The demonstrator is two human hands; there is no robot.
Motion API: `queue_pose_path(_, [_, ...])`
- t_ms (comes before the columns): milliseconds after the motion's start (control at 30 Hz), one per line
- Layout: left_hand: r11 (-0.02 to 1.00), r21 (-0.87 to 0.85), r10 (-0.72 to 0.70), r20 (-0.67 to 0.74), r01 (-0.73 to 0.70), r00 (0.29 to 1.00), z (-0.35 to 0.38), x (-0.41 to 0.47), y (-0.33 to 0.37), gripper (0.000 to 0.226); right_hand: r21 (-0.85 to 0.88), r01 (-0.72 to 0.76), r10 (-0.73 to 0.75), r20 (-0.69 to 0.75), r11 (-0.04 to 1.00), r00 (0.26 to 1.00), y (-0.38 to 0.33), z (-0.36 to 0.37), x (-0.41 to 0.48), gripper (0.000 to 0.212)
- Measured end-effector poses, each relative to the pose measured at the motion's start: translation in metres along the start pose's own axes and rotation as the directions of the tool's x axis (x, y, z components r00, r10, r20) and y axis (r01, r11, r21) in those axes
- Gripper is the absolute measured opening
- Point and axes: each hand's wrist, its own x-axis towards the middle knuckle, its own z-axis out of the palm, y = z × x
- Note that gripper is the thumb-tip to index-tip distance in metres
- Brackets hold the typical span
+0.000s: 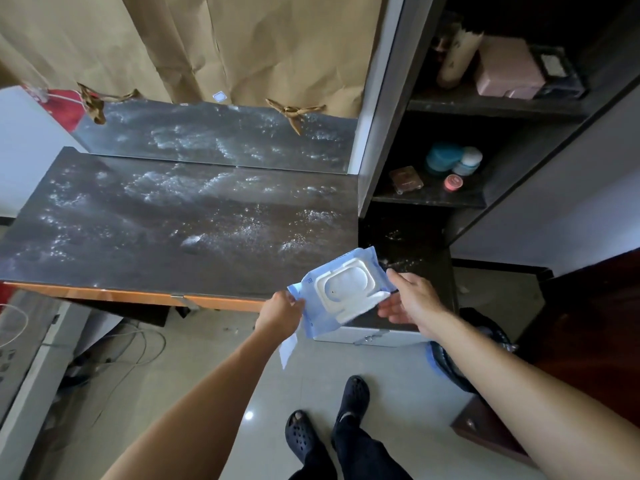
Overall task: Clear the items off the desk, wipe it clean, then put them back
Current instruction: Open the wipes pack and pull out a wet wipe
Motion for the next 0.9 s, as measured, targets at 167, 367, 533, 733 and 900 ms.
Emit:
queue_pose_path(167, [0.996, -0.075, -0.046, -0.018, 0.045, 0.999, -0.008, -0.004, -0.011, 0.023, -0.145, 0.334, -0.334, 0.027, 0.931, 0.942, -0.003, 0.041, 0.025, 0.026])
queue_pose_path(367, [0.975, -0.205, -0.090, -0.026, 0.083, 0.996, -0.025, -0.012, -0.028, 0.041, -0.813, 0.570, -0.626, 0.382, 0.123, 0.680, 0.033, 0.066, 0.058, 0.025])
queue_pose_path(533, [0.866, -0.489, -0.119, 0.002, 0.105, 0.993, -0.045, -0.013, -0.035, 0.026, -0.823, 0.562, -0.665, 0.375, 0.082, 0.646, 0.026, 0.066, 0.063, 0.022])
queue_pose_path(733, [0.652, -0.758, -0.111, -0.055, 0.031, 0.992, -0.092, -0.030, -0.021, 0.023, -0.574, 0.597, -0.639, 0.159, 0.560, 0.753, -0.023, 0.093, 0.041, 0.023])
queue_pose_path(900, [0.500, -0.865, -0.059, -0.090, -0.048, 0.994, -0.132, -0.053, -0.023, 0.015, -0.102, 0.063, 0.008, 0.581, 0.993, 0.814, -0.067, 0.146, 0.014, 0.033])
